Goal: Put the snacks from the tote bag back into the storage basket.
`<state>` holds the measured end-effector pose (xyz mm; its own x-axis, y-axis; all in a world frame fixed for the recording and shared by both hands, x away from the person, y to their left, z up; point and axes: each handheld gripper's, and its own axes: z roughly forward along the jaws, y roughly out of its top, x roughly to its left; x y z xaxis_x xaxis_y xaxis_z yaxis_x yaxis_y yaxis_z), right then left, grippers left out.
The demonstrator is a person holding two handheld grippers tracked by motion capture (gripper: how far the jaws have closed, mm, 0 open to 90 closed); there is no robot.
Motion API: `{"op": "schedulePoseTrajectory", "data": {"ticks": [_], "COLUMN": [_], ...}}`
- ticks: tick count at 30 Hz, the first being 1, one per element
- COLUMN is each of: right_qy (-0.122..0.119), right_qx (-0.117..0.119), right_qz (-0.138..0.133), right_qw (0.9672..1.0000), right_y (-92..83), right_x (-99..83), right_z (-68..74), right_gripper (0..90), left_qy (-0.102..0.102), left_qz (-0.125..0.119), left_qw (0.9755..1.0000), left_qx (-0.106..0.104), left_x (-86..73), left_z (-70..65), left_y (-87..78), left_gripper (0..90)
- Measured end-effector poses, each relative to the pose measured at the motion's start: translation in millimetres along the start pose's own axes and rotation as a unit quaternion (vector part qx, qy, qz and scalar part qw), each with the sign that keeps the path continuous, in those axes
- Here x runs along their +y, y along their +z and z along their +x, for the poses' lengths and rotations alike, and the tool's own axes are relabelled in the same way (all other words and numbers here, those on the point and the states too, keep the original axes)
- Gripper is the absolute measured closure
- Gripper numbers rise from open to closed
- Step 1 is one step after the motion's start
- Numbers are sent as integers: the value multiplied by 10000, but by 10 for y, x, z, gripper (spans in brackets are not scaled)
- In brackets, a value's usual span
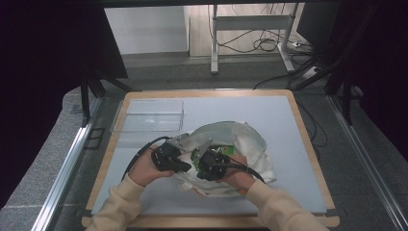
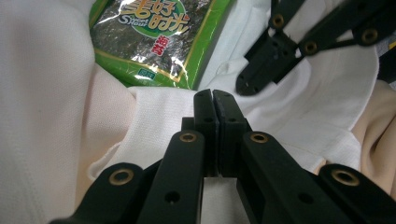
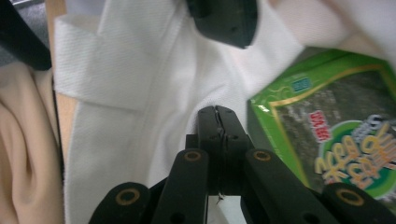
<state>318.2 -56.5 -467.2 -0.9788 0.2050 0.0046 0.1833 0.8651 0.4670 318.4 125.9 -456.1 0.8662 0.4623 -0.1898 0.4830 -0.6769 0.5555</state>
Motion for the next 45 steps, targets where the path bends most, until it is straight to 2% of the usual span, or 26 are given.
{"op": "schedulePoseTrajectory", "data": {"ticks": [5, 6, 12, 13, 14, 18, 20, 25, 27, 32, 33, 34, 36, 40, 42, 45], "right_qy": [70, 87, 53, 66, 75, 202, 269, 532, 657, 996, 1033, 1141, 1245, 1562, 1792, 2003], "right_qx": [182, 211, 190, 227, 193, 53, -94, -363, -456, -602, -611, -617, -652, -769, -839, -941], "right_qz": [91, 127, 140, 119, 107, -170, -271, -448, -494, -575, -597, -623, -673, -752, -750, -737], "right_qw": [9998, 9997, 9997, 9996, 9997, 9996, 9992, 9969, 9956, 9915, 9910, 9896, 9878, 9819, 9774, 9724], "right_y": [76, 95, 119, 116, 96, -69, -195, -421, -470, -542, -550, -567, -581, -596, -601, -591], "right_x": [-27, -31, -40, -43, -42, -26, -18, -51, -75, -156, -166, -178, -197, -219, -223, -226], "right_z": [47, 62, 92, 86, 76, -23, -83, -271, -346, -512, -530, -549, -572, -592, -591, -582], "right_gripper": [890, 890, 890, 890, 890, 890, 890, 889, 888, 871, 865, 851, 758, 543, 473, 405], "left_qy": [-12, 35, -33, 55, -25, 109, -5, 147, 70, 143, 41, 87, 79, -80, -165, -193], "left_qz": [20, 82, 39, 105, 39, 104, 23, 140, 67, 72, -33, -76, -212, -506, -669, -724], "left_qw": [10000, 10000, 10000, 9999, 10000, 9999, 10000, 9998, 10000, 9999, 10000, 9999, 9997, 9984, 9972, 9967], "left_qx": [-15, -6, -27, -5, -14, -10, -22, -4, -21, -14, -18, -22, 54, 243, 290, 326], "left_x": [-4, -6, -8, -6, -11, -15, -18, -10, -14, -14, -11, -6, 4, -1, -17, -31], "left_z": [16, 29, 22, 33, 21, 32, 10, 12, -5, 4, -20, -22, -36, -27, -23, -27], "left_y": [8, 4, 23, 13, 17, -2, 10, -6, 0, -33, -37, -48, -81, -164, -221, -263], "left_gripper": [891, 891, 891, 890, 890, 888, 889, 890, 890, 886, 883, 876, 829, 615, 545, 479]}}
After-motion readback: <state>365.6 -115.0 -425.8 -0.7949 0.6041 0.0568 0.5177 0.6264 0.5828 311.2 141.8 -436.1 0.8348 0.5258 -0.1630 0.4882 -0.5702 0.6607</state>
